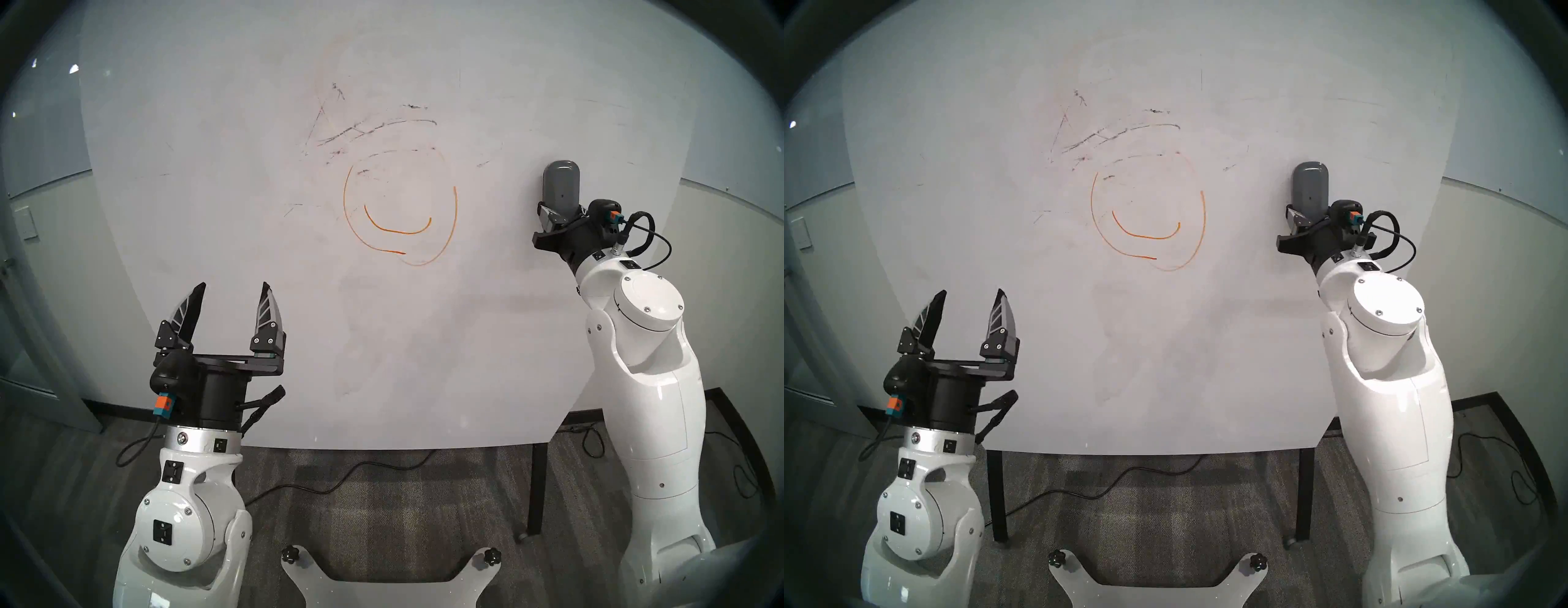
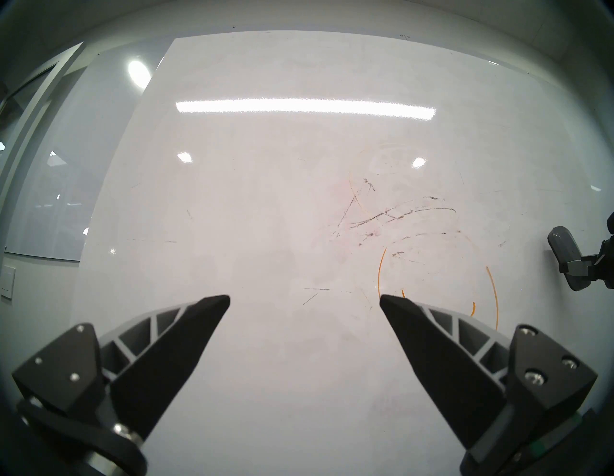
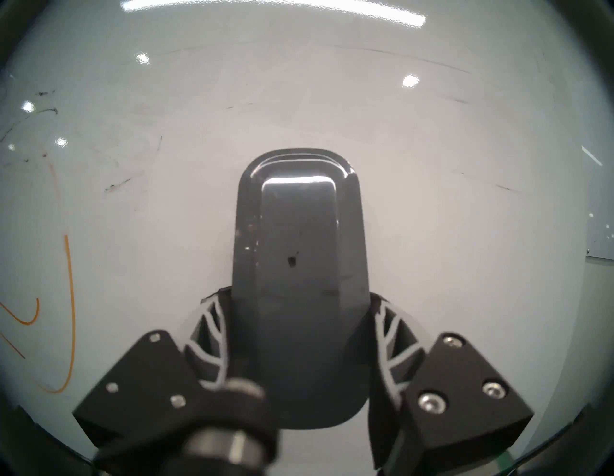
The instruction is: Erase all marks on the whiteboard with the eraser
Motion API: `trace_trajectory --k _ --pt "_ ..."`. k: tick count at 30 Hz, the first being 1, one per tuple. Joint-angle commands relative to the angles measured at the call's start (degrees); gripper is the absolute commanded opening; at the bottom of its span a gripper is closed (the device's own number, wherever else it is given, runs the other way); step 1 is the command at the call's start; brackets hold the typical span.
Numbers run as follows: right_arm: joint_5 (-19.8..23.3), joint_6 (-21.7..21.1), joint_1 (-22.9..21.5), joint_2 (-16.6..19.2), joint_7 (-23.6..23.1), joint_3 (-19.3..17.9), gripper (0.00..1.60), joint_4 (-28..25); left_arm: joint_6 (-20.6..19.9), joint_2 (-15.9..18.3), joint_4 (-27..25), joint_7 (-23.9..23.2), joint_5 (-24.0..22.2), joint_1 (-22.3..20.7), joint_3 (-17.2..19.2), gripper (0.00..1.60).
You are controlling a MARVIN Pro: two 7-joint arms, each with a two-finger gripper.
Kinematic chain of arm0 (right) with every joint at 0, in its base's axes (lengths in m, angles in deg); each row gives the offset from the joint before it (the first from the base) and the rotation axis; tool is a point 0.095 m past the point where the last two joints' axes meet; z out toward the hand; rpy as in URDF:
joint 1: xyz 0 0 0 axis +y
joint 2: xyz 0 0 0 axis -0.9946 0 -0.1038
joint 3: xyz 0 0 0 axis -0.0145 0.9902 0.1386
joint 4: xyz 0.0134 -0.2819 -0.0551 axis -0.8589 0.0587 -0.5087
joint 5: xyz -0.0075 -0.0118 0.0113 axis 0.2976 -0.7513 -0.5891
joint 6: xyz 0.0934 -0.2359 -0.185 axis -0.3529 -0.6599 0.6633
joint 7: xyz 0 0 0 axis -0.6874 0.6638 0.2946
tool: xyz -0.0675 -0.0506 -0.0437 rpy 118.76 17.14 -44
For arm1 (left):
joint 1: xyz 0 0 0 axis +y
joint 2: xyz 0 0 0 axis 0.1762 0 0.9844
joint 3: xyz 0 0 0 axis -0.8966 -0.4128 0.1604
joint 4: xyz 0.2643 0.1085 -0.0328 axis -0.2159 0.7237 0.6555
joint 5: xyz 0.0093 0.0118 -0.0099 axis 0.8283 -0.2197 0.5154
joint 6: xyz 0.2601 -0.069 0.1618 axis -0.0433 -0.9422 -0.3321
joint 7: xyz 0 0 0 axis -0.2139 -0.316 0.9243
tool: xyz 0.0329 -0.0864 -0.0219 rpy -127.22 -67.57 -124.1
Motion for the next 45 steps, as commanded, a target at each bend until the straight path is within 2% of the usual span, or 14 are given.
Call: trace_trajectory --k 1,22,32,45 --pt "0.85 0.95 0.85 -0.38 -0.86 0.01 0.0 -3.52 0.15 0.06 -1.38 -0.06 -0.13 -0.23 0.09 1.6" --pt "1.92 5.18 2.77 -3.68 -2.06 3.94 0.0 -3.81 0.14 0.07 -1.39 -0.05 -0.13 -0.23 0.09 1.6" --pt "2.35 5.78 4.13 -4.75 -2.16 5.61 0.0 -4.93 0.13 0.06 -1.39 -0.06 -0.14 -0.23 0.09 1.6" --pt "0.55 7.38 5.31 -6.0 -0.11 9.11 0.0 -5.11 0.12 0.07 -1.4 -0.06 -0.14 -0.23 0.1 1.6"
